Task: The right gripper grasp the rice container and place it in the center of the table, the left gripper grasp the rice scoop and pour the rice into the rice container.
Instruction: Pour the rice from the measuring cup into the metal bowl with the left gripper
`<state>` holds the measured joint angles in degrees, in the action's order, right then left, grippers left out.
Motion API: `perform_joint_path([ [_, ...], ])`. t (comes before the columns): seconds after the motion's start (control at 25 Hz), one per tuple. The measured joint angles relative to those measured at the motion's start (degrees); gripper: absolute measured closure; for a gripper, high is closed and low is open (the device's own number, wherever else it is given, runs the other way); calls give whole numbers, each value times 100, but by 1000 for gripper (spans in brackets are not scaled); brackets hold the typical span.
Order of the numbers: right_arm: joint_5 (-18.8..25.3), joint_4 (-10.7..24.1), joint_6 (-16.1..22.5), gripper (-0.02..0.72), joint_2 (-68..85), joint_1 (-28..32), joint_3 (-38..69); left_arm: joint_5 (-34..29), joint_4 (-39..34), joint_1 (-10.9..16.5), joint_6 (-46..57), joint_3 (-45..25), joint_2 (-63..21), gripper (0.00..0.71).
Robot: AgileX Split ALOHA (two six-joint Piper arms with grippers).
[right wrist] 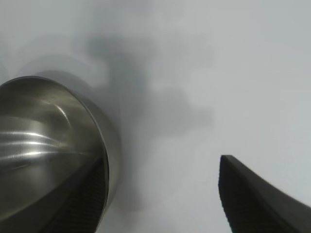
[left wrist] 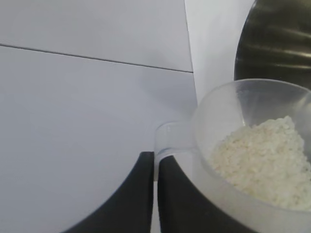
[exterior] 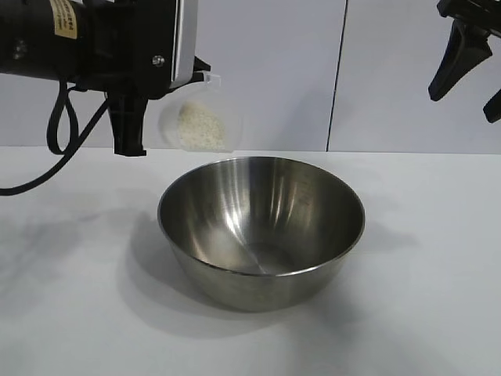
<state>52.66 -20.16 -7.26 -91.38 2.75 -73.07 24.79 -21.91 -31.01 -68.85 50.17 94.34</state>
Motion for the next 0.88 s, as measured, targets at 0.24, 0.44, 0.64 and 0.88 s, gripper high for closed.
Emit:
perform_joint_path([
  [0.24,0,0,0,240,0,0,0,165,234,-11,-802,0,0,701],
  [0.44,0,0,0,240,0,0,0,182,494,-383,-1383,0,0,701],
  [0.64,0,0,0,240,0,0,0,199,1475,-669,-2332,0,0,701],
  [0.88,0,0,0,240,0,0,0,199,2312,-680,-3308,0,17,701],
])
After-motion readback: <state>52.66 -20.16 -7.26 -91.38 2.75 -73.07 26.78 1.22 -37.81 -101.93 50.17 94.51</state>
